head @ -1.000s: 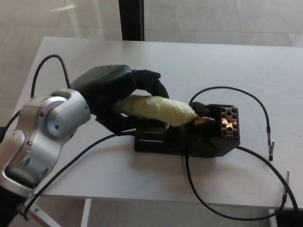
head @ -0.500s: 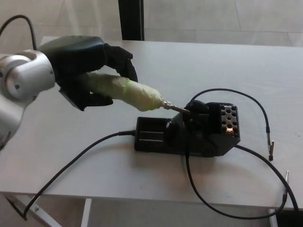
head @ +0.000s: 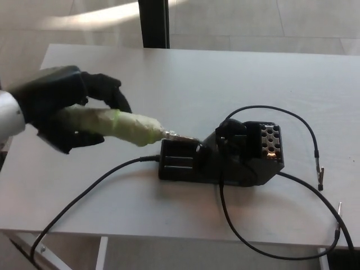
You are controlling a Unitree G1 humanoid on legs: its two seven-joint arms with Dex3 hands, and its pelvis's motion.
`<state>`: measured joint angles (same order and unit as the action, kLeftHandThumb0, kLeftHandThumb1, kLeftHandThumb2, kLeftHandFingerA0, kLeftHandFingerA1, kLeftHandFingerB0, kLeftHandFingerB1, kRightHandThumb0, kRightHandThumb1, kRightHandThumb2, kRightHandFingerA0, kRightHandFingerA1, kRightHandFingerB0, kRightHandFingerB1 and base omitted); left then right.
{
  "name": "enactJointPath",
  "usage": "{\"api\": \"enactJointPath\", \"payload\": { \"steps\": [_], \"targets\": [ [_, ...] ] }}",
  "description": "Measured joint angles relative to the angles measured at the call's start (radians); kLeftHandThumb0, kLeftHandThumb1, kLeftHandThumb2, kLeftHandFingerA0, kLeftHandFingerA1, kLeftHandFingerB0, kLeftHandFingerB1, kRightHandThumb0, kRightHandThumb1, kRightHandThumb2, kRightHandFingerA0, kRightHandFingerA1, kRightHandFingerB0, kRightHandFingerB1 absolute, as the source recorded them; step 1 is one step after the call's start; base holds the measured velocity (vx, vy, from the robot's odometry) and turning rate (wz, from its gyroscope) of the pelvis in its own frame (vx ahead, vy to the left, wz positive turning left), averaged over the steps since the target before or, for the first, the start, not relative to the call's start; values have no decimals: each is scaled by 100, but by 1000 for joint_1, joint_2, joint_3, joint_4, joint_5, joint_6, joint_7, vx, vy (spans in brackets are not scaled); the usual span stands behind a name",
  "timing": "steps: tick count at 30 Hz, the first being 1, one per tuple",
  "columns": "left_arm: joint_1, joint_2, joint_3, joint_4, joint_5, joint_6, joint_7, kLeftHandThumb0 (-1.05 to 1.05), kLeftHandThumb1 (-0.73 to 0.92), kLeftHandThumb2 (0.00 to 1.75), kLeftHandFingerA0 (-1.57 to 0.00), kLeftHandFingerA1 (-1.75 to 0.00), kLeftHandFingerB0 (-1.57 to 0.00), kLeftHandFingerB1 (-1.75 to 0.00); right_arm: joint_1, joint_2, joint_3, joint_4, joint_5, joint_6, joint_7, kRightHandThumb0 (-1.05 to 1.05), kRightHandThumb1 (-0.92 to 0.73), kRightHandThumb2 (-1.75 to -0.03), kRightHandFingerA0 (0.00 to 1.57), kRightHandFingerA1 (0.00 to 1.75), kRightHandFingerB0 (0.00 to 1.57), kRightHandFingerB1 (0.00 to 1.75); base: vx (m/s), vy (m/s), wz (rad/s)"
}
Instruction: Use the left hand of the robot to grab the soldering gun kept on the middle of the table and pull it out of its base and keep it on the left side of the base
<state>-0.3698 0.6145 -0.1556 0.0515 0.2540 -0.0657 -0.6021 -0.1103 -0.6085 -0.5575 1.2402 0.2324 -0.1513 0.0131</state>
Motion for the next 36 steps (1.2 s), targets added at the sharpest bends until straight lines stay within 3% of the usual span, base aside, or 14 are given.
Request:
{"api": "enactJointPath", "payload": {
  "steps": [4,5,6,9,12,16,18,19,20,22,23,32,33,36],
  "targets": [
    [106,-51,42,24,-4,10,38,-8,57,112,-118,-129,-84,-94,-1,0,-1,0,3,0,3,-95,-53,-126,128,124,52,113,0,0,0],
    [134,-70,46,38,-4,13,49,-8,62,102,-94,-159,-84,-100,-1,0,-2,0,4,0,5,-95,-53,-126,128,123,52,114,0,0,0],
    [149,-81,46,51,-4,13,58,-9,63,100,-94,-158,-84,-99,-1,0,-2,1,5,0,7,-103,-57,-103,128,121,29,148,0,0,0],
    [177,-120,44,108,-1,12,87,-12,61,100,-99,-158,-87,-102,0,0,-7,5,8,0,12,-98,-55,-100,129,122,32,149,0,0,0],
    [181,-149,43,149,1,12,112,-12,63,106,-95,-162,-85,-102,0,0,-10,8,10,0,17,-95,-53,-126,125,124,53,115,0,0,0],
    [180,-184,37,196,5,12,154,-13,64,103,-91,-163,-84,-97,0,0,-10,8,12,0,25,-95,-53,-127,126,124,54,116,0,0,0],
    [180,-192,31,204,8,12,173,-13,68,95,-93,-147,-81,-84,0,0,-10,8,12,0,27,-95,-53,-127,127,123,56,117,0,0,0],
    [180,-193,26,204,11,10,182,-18,71,83,-96,-142,-73,-71,0,0,-10,8,12,0,27,-96,-54,-105,130,122,35,150,0,0,0],
    [179,-194,19,204,17,7,195,-28,75,62,-81,-114,-53,-51,0,0,-10,7,12,0,27,-95,-53,-127,129,123,58,119,0,0,0],
    [176,-189,0,191,38,0,220,-43,54,87,-57,-77,-28,-52,-2,0,-10,6,12,0,28,-96,-56,-106,128,123,37,147,0,0,0],
    [173,-184,-8,185,45,-1,224,-42,70,61,-45,-62,-29,-37,-3,0,-10,6,13,0,27,-94,-55,-104,128,125,36,148,0,0,0],
    [133,-82,-112,122,146,-9,255,-54,70,62,-4,-38,-18,-31,-6,0,-11,6,13,1,27,-94,-53,-126,125,123,51,112,0,0,0],
    [133,-72,-124,123,161,-11,257,-56,71,62,-3,-34,-17,-30,-6,0,-13,6,13,1,28,-101,-57,-103,124,123,26,148,0,0,0],
    [133,-47,-154,124,197,-11,265,-72,51,88,0,-24,-2,-32,-6,0,-17,6,14,2,28,-99,-64,-92,119,130,21,149,0,0,0]
  ]
}}
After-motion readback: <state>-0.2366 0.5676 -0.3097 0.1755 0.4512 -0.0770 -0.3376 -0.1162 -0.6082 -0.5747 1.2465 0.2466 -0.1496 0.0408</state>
